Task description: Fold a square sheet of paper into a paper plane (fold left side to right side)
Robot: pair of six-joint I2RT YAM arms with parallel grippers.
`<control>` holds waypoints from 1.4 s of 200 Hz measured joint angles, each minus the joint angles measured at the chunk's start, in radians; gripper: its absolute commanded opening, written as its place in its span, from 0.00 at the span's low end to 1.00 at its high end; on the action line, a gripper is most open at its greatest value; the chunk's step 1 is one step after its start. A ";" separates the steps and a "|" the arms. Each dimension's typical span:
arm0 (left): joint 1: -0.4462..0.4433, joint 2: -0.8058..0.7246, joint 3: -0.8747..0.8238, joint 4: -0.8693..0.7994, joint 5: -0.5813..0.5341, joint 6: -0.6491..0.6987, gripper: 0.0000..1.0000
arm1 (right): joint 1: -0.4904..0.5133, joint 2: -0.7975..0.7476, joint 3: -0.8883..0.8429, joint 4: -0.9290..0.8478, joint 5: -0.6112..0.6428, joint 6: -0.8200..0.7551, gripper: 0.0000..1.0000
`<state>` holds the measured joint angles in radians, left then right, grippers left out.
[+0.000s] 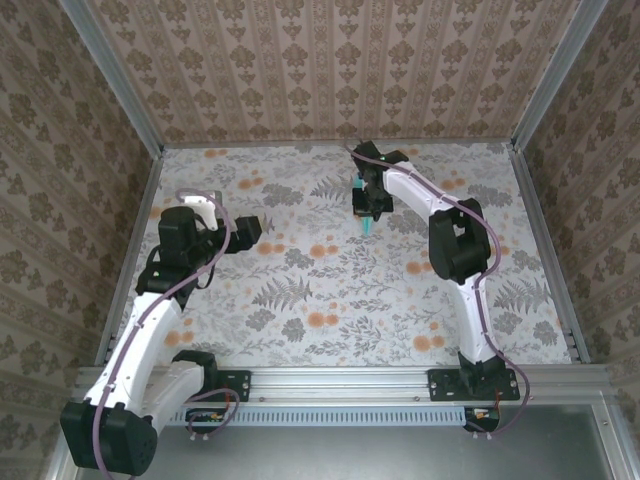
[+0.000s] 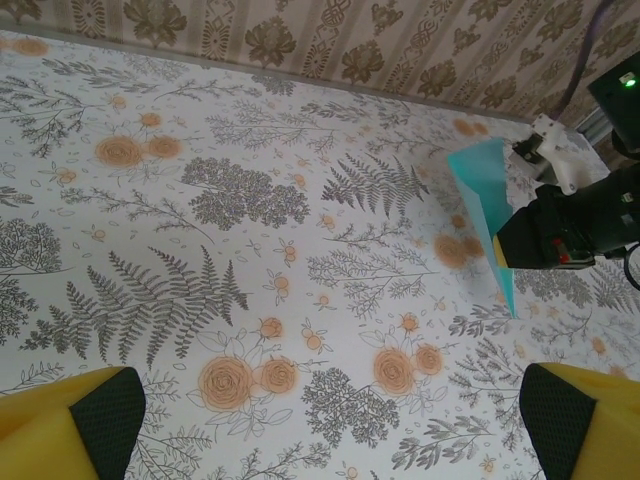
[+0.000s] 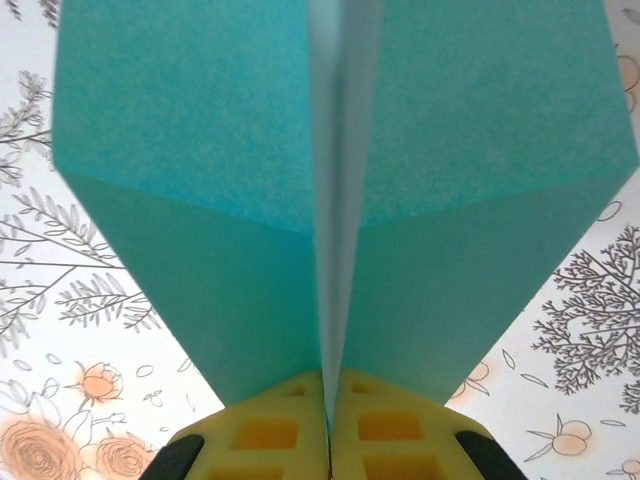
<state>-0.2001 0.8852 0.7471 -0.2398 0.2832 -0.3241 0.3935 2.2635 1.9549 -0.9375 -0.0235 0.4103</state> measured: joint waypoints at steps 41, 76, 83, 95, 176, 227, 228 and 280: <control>0.000 0.000 0.000 -0.002 -0.010 0.006 1.00 | 0.000 0.041 0.008 -0.038 -0.012 0.005 0.11; 0.000 0.003 0.000 -0.011 -0.019 0.007 1.00 | 0.003 0.076 0.008 -0.041 -0.021 0.013 0.20; 0.000 0.004 0.000 -0.014 -0.019 0.007 1.00 | 0.004 0.077 0.008 -0.042 -0.023 0.013 0.22; 0.000 0.008 0.000 -0.016 -0.019 0.007 1.00 | 0.005 0.077 0.008 -0.044 -0.029 0.012 0.25; 0.000 0.039 0.000 -0.020 -0.019 0.007 1.00 | 0.011 0.077 0.008 -0.058 -0.034 0.012 0.28; 0.000 0.063 0.016 -0.031 -0.019 0.007 1.00 | 0.013 0.077 0.009 -0.065 -0.032 0.012 0.30; 0.000 0.064 0.017 -0.031 -0.019 0.007 1.00 | 0.013 0.077 0.009 -0.065 -0.032 0.012 0.30; 0.006 0.071 0.029 -0.048 -0.019 0.006 1.00 | 0.028 0.066 0.008 -0.088 -0.013 0.012 0.36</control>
<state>-0.1944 0.9565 0.7761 -0.2882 0.2646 -0.3176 0.4213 2.3299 1.9625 -1.0256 -0.0360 0.4225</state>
